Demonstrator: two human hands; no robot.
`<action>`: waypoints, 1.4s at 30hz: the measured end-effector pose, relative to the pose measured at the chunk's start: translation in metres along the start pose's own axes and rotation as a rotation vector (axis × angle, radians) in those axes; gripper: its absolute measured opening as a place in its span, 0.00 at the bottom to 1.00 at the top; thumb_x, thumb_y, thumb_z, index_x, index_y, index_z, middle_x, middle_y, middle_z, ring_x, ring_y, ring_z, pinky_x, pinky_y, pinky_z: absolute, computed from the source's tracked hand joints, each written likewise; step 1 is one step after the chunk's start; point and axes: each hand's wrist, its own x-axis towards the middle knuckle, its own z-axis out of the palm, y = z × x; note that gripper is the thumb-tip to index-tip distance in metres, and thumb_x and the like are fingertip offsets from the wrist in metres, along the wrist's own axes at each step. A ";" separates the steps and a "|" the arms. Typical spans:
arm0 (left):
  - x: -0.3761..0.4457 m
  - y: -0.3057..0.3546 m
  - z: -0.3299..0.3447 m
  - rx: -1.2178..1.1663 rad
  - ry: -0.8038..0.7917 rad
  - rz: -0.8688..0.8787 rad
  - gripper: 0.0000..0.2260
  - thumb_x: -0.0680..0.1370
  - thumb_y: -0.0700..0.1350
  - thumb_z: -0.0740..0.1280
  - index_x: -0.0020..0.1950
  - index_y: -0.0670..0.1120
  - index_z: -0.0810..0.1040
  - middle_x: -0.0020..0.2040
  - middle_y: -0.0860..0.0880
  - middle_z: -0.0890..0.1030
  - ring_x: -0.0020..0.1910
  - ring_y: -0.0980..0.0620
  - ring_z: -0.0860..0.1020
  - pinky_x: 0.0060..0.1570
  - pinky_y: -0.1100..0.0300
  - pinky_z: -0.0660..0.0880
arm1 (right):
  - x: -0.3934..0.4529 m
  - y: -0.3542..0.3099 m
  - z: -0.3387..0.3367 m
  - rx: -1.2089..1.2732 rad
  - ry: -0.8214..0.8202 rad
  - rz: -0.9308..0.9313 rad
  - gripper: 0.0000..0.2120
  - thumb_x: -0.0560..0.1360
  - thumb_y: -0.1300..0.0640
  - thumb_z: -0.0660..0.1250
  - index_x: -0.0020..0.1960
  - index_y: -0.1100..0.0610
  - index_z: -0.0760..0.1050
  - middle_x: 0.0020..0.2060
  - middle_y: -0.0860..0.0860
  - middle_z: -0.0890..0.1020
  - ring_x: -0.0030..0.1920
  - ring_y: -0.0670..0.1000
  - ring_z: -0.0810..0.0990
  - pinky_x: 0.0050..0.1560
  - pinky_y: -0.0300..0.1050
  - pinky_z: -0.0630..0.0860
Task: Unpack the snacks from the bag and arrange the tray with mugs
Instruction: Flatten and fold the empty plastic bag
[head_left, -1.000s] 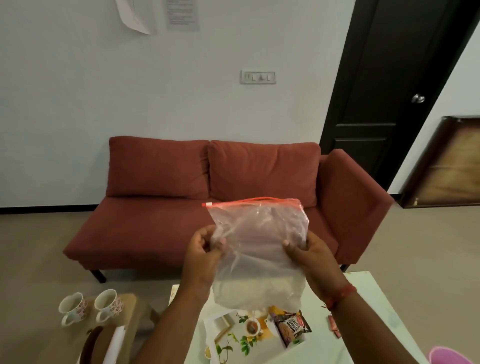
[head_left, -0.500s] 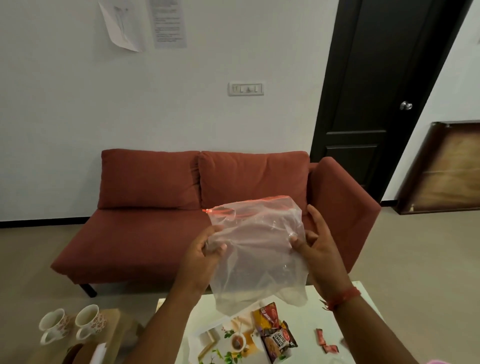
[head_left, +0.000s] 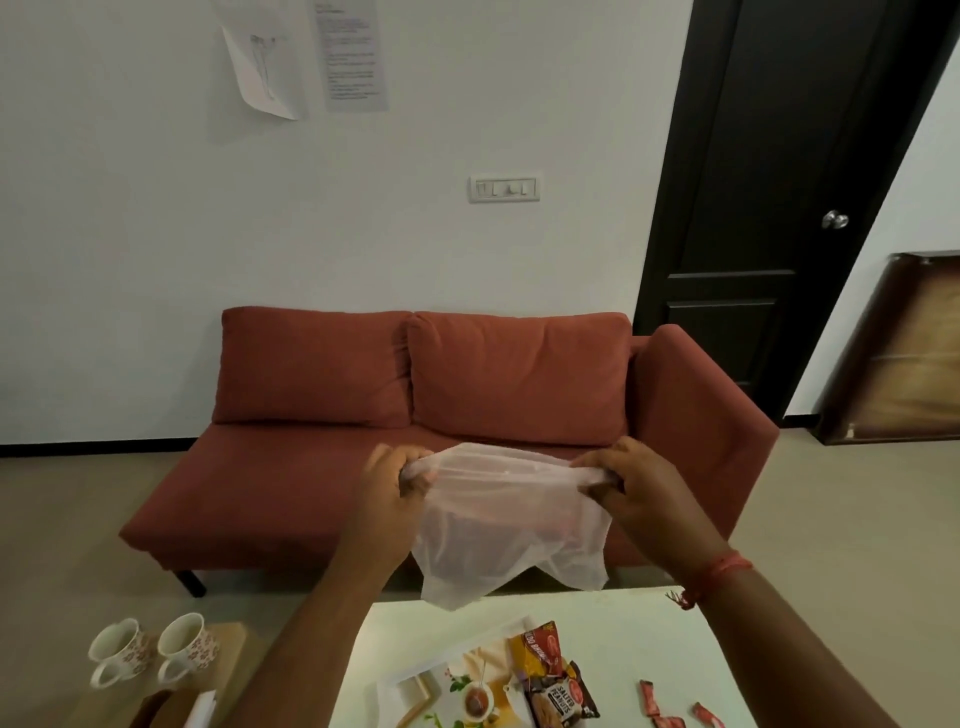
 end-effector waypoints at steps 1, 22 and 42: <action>0.001 0.002 -0.001 0.044 0.037 0.025 0.03 0.80 0.44 0.65 0.47 0.50 0.76 0.49 0.51 0.73 0.43 0.56 0.74 0.41 0.69 0.68 | 0.002 -0.001 -0.001 -0.024 0.043 -0.009 0.11 0.74 0.56 0.72 0.57 0.53 0.81 0.50 0.50 0.76 0.47 0.49 0.76 0.52 0.44 0.81; 0.034 0.054 -0.010 -0.161 -0.205 0.065 0.05 0.80 0.52 0.65 0.55 0.56 0.76 0.46 0.57 0.81 0.42 0.64 0.79 0.39 0.69 0.74 | 0.039 -0.046 0.000 0.188 -0.527 -0.044 0.23 0.72 0.45 0.73 0.65 0.43 0.73 0.55 0.41 0.81 0.53 0.44 0.82 0.54 0.39 0.80; 0.015 0.028 0.007 -0.880 -0.262 -0.469 0.16 0.76 0.54 0.69 0.60 0.47 0.79 0.51 0.48 0.86 0.50 0.48 0.85 0.52 0.48 0.81 | 0.047 -0.057 0.052 0.808 0.201 0.263 0.04 0.76 0.57 0.70 0.50 0.49 0.79 0.45 0.48 0.86 0.45 0.48 0.85 0.44 0.45 0.83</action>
